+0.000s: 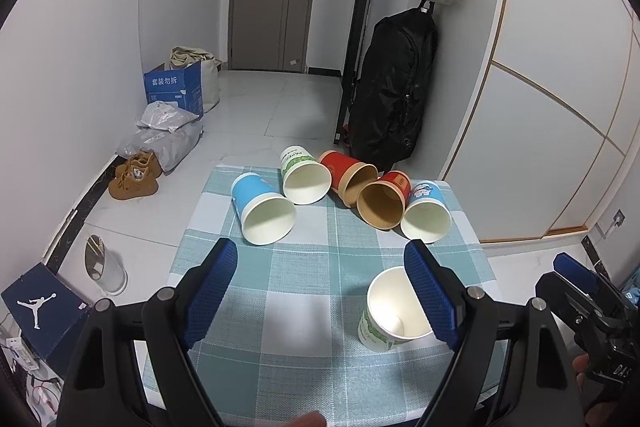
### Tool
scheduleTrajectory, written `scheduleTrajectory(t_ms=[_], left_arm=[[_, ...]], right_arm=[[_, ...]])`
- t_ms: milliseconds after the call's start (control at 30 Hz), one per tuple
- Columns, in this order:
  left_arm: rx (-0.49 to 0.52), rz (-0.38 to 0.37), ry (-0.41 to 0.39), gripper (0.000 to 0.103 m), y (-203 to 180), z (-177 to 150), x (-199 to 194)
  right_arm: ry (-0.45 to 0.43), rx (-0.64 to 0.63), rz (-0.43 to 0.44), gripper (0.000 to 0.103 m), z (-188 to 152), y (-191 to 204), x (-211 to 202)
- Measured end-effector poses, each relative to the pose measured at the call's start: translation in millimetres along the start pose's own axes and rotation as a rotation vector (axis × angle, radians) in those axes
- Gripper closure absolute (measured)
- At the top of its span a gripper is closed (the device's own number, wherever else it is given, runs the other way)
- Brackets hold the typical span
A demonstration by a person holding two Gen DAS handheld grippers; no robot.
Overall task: Flip cup upright
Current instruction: 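Open the right gripper and withdraw it from the upright cup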
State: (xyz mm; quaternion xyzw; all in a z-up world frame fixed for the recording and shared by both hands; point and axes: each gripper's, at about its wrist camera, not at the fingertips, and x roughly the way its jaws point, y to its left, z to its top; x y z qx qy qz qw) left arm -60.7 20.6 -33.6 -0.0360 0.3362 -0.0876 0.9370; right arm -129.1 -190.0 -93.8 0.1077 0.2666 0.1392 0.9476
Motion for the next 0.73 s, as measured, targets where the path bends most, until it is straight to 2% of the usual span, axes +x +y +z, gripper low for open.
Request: scheduleTrajectory(t_ms=[433,733], left_arm=[[-0.007,-0.002,0.009,0.021,1.4,0.1,2.1],[-0.003,0.011,-0.019,0.021,3.1,-0.3,-3.3]], right_arm=[[-0.013,-0.001,-0.013,0.007,0.7,-0.9,-2.2],[0.018,0.007,-0.009,0.007,-0.3,-0.6,1.8]])
